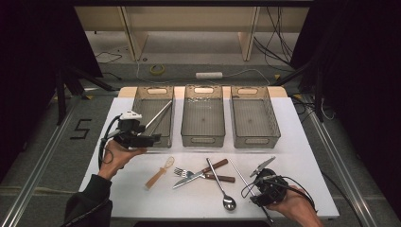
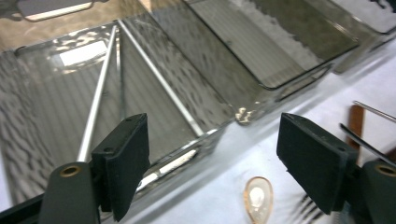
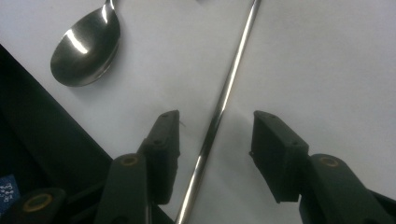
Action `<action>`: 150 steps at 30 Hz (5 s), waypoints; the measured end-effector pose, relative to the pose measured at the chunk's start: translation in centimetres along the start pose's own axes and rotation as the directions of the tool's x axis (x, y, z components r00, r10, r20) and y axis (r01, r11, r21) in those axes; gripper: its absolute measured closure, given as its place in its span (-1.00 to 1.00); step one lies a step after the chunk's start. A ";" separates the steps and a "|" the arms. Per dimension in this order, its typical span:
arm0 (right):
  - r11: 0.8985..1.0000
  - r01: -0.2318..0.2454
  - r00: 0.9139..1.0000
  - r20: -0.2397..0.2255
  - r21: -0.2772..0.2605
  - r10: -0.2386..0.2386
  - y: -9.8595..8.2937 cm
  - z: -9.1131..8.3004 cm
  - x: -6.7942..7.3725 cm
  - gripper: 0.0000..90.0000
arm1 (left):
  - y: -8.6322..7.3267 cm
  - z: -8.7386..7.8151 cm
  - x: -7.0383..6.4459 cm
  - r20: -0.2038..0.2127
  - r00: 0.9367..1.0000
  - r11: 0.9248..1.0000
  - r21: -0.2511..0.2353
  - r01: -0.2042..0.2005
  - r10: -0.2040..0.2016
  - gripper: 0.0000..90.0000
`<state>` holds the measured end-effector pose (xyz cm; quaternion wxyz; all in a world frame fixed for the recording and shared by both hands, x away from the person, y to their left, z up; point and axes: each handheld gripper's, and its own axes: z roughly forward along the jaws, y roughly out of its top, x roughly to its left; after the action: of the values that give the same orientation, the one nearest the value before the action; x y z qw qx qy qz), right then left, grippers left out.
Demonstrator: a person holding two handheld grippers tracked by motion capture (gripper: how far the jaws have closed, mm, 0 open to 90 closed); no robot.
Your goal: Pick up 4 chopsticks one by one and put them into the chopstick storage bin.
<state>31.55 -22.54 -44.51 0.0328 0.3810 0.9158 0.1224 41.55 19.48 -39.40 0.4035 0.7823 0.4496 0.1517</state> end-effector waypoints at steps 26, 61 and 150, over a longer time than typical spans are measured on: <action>0.994 0.019 0.999 0.036 0.109 -0.023 0.2 1.0 0.0 0.79 | -3.9 0.1 -4.3 0.046 0.996 0.997 -0.029 -0.077 0.078 -0.56; 0.998 0.033 0.999 0.017 0.045 -0.034 0.9 -1.5 -1.1 0.91 | -4.2 -0.3 -7.1 0.107 0.980 0.985 -0.047 -0.166 0.170 -0.56; 0.874 0.480 0.870 -0.090 -0.076 -0.485 5.5 -3.7 6.2 0.51 | -5.3 2.3 -16.5 0.540 0.598 0.651 0.115 -0.750 0.592 0.90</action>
<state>30.37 -15.14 -39.33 0.0231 0.1323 0.9790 0.1536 30.80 6.08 -42.82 0.2703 0.9620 0.0265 0.0285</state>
